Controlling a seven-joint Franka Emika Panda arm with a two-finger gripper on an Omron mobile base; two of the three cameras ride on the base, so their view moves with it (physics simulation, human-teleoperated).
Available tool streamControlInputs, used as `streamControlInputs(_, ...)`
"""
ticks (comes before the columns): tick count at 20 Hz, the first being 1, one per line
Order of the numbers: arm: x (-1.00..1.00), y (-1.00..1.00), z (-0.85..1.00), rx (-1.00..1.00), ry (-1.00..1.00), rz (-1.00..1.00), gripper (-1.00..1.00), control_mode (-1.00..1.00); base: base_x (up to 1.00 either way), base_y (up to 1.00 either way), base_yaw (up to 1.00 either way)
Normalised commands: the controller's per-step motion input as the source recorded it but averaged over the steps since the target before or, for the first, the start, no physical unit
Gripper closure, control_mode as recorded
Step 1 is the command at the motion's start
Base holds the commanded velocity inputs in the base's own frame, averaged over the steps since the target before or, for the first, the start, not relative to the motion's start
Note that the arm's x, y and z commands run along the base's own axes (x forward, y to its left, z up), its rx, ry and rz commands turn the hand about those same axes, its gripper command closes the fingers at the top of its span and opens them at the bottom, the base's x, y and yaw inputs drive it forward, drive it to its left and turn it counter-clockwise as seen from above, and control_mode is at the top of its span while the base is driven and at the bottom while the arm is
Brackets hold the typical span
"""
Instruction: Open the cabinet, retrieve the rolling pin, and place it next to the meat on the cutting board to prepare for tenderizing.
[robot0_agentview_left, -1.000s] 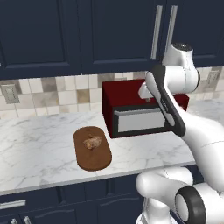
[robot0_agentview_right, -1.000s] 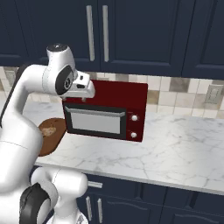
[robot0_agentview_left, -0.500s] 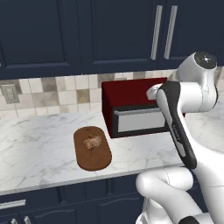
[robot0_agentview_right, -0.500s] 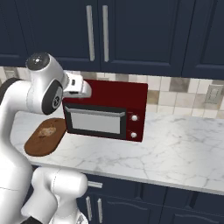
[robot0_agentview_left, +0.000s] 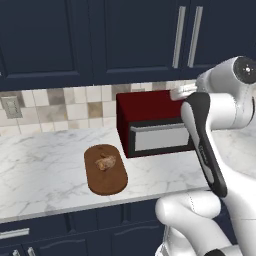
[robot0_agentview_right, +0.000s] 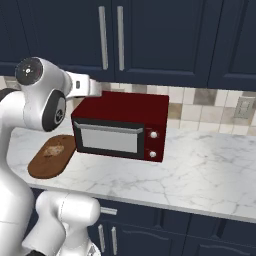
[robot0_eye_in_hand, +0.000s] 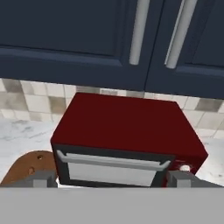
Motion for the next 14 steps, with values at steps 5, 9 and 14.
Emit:
streamControlInputs(5,0.0,0.0,0.63,-0.05,-0.21,-0.04,-1.0,-1.0,0.0,0.0,0.0)
streamControlInputs(9,0.0,0.0,0.41,-0.02,-0.23,-0.03,-1.0,-1.0,0.0,0.0,0.0)
streamControlInputs(14,-0.03,0.0,0.2,0.0,-0.24,0.0,-1.0,-1.0,0.0,0.0,0.0)
